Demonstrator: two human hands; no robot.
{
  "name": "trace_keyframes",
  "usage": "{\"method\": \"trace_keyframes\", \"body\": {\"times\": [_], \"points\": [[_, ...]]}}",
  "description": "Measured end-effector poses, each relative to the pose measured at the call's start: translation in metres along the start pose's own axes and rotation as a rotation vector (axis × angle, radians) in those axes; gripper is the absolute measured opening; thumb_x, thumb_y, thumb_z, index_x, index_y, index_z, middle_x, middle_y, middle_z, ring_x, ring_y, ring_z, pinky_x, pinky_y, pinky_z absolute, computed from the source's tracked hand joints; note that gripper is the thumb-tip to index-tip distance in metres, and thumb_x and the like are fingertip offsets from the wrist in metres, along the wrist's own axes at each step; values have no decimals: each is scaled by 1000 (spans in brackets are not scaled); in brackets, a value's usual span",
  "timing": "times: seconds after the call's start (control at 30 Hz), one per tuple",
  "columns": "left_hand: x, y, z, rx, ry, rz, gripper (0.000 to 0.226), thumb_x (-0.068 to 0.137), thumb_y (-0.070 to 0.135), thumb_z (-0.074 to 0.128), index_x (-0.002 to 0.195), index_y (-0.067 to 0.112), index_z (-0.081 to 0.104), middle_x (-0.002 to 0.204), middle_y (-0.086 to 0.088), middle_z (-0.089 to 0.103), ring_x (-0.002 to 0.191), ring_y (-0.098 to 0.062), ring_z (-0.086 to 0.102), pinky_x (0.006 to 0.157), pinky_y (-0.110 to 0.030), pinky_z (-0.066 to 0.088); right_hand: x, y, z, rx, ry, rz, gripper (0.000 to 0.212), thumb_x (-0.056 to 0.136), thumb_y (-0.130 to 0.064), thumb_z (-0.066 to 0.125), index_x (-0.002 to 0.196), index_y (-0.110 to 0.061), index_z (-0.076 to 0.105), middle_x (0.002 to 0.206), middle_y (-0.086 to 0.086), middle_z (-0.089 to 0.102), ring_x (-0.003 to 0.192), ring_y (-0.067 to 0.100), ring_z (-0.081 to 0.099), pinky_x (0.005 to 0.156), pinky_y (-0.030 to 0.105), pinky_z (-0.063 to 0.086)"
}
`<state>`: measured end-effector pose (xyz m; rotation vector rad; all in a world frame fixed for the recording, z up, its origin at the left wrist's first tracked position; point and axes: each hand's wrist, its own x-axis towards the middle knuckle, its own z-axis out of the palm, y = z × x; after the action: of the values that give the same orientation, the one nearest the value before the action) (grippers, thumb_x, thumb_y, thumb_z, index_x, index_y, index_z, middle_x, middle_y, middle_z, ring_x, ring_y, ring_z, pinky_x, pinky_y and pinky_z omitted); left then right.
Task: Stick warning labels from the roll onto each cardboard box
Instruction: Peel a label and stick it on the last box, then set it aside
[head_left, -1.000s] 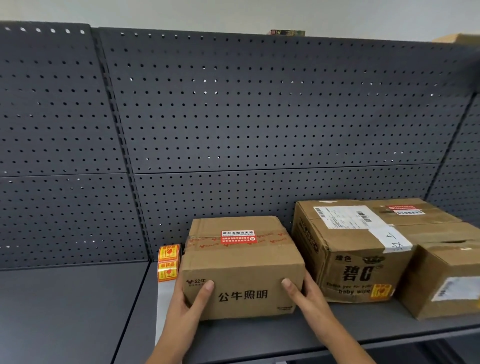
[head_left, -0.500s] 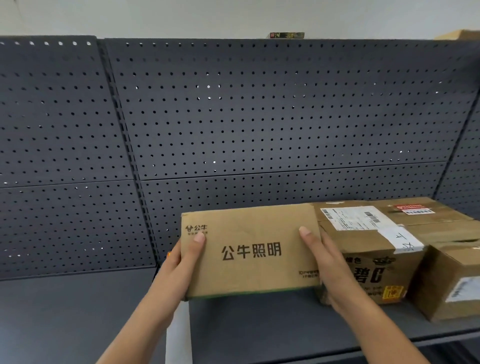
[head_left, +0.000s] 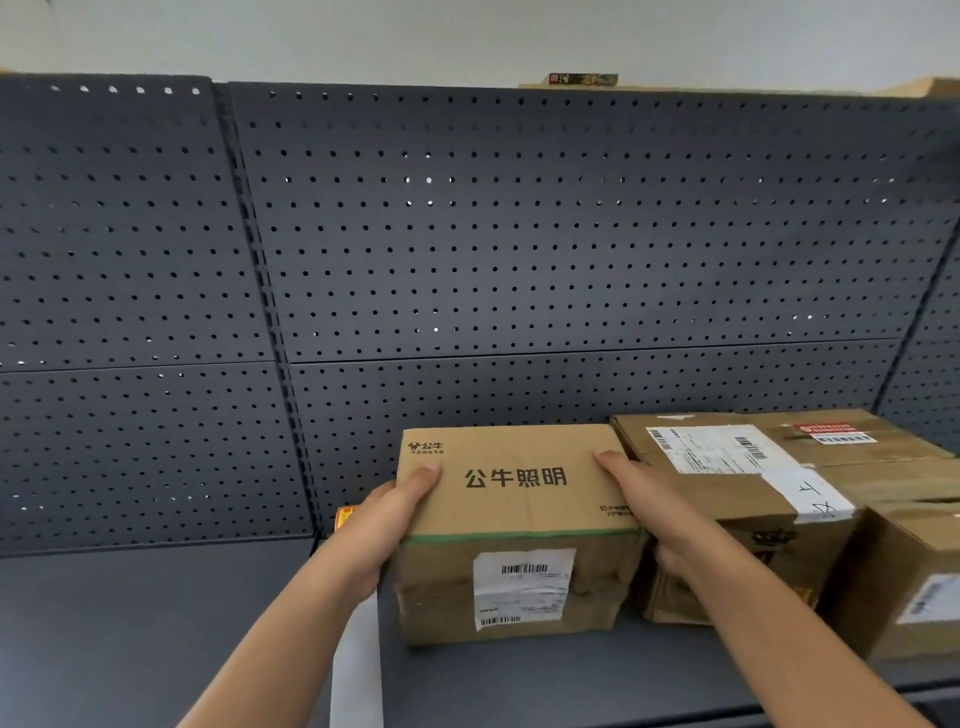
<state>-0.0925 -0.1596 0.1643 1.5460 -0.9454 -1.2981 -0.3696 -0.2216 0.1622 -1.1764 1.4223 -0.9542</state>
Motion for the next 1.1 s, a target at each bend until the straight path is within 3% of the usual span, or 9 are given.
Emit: {"method": "trace_keyframes", "body": {"times": [0.17, 0.27, 0.33, 0.57, 0.67, 0.77, 0.9, 1.0, 1.1], "points": [[14, 1, -3, -103, 29, -26, 47, 95, 55, 66, 120, 16, 74, 103, -10, 81, 98, -32, 76, 78, -38, 59, 1, 0, 9, 45, 67, -122, 25, 104, -31, 52, 127, -22, 59, 112, 1, 69, 103, 17, 64, 75, 33, 48], [21, 2, 1, -156, 20, -56, 44, 95, 51, 67, 118, 15, 76, 105, -13, 81, 103, -36, 75, 98, -48, 58, 3, 6, 11, 81, 76, -160, 23, 106, -31, 52, 126, -23, 61, 114, -1, 70, 106, 16, 64, 81, 34, 51], [26, 3, 3, -173, 27, -77, 42, 95, 50, 68, 118, 15, 76, 105, -13, 81, 105, -37, 74, 102, -51, 56, 6, 10, 12, 76, 82, -168, 20, 107, -33, 52, 120, -26, 66, 113, -2, 72, 108, 17, 66, 88, 37, 53], [30, 3, -1, -100, 42, -61, 47, 91, 56, 71, 116, 16, 76, 101, -12, 81, 101, -34, 76, 98, -45, 58, 10, 11, 14, 111, 80, -167, 18, 106, -35, 54, 107, -29, 71, 106, -2, 78, 103, 18, 70, 90, 39, 56], [31, 6, -2, -64, 55, -33, 44, 93, 53, 70, 113, 13, 75, 97, -12, 81, 93, -33, 76, 81, -38, 59, 8, 9, 14, 114, 125, -196, 16, 104, -32, 59, 113, -21, 68, 106, 0, 74, 100, 17, 69, 80, 33, 55], [32, 9, -1, -16, 151, 37, 47, 97, 53, 63, 119, 11, 66, 105, -13, 77, 94, -32, 73, 78, -39, 57, 8, 5, 15, 13, 246, -358, 24, 103, -26, 63, 124, -16, 59, 108, -7, 65, 97, 6, 63, 74, 25, 50], [29, 12, -2, 69, 344, 245, 35, 104, 53, 48, 119, 21, 54, 110, 2, 60, 100, -16, 59, 93, -45, 52, 9, -2, 14, -222, 318, -563, 12, 101, -22, 62, 113, -24, 60, 110, -6, 64, 103, 11, 63, 82, 28, 53], [23, 11, -4, 129, 344, 348, 31, 105, 53, 46, 116, 26, 57, 110, 11, 59, 103, -12, 57, 95, -43, 50, 6, -5, 13, -451, 323, -684, 17, 101, -23, 61, 118, -22, 65, 116, -9, 58, 108, 13, 59, 92, 35, 54], [19, 4, -11, 140, 330, 399, 23, 107, 48, 45, 115, 31, 59, 109, 13, 62, 101, -4, 58, 93, -39, 51, -2, -7, 17, -555, 278, -832, 18, 101, -19, 60, 119, -21, 66, 118, -13, 56, 114, 12, 54, 95, 28, 48]]}}
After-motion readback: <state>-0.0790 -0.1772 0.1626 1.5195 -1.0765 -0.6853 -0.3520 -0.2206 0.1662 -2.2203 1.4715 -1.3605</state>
